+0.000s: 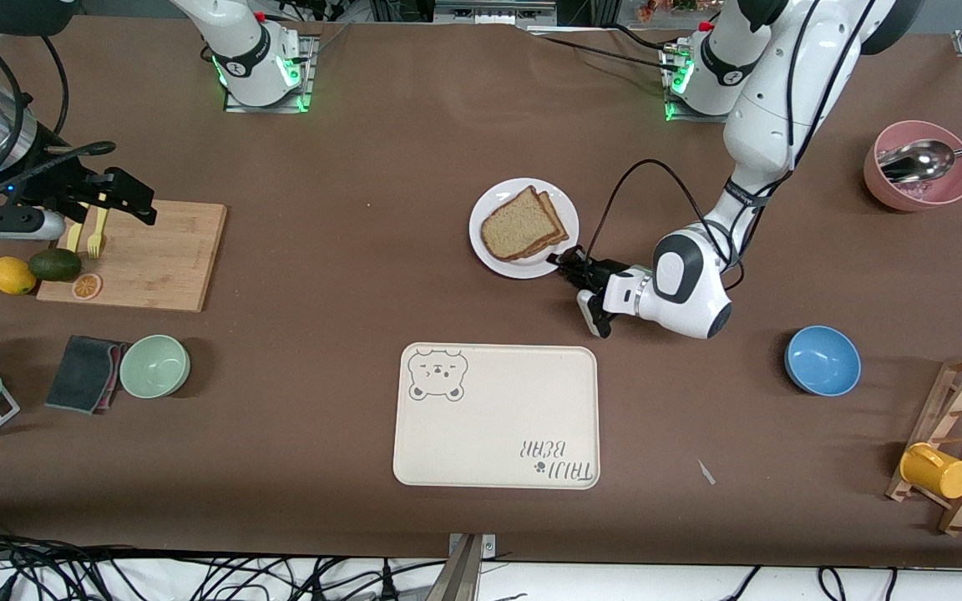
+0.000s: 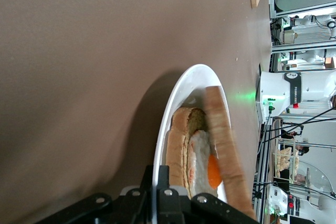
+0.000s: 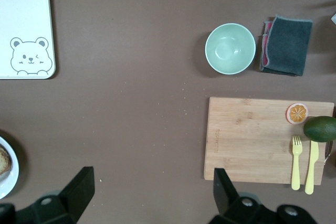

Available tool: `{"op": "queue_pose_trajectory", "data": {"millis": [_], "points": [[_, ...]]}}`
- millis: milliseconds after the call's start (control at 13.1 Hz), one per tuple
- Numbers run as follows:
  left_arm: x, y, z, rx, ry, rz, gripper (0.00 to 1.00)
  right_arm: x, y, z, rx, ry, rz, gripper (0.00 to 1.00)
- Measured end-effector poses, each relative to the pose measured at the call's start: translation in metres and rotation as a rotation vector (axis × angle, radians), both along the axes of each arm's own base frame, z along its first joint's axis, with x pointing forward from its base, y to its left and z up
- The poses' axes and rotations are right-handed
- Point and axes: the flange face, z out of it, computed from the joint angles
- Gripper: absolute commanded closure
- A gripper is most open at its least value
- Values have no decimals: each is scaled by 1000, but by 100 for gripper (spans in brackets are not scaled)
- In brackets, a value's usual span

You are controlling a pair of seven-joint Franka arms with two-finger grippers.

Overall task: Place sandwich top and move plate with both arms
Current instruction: 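Grasp the white plate rim with the left gripper, then slide the plate with the left gripper onto the bear tray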

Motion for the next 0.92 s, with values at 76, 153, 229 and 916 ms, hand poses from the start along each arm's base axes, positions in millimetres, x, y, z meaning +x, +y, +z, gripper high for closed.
{"op": "queue_pose_trajectory", "data": {"millis": [76, 153, 229, 916], "points": [[2, 2, 1, -2, -1, 3, 100, 0, 0, 0, 0, 0, 0, 0], [4, 4, 3, -5, -3, 6, 100, 0, 0, 0, 0, 0, 1, 0], [7, 4, 7, -11, -7, 6, 100, 0, 2, 0, -7, -1, 5, 0], [78, 7, 78, -75, -23, 222, 100, 5, 17, -2, -77, -11, 40, 0]]}}
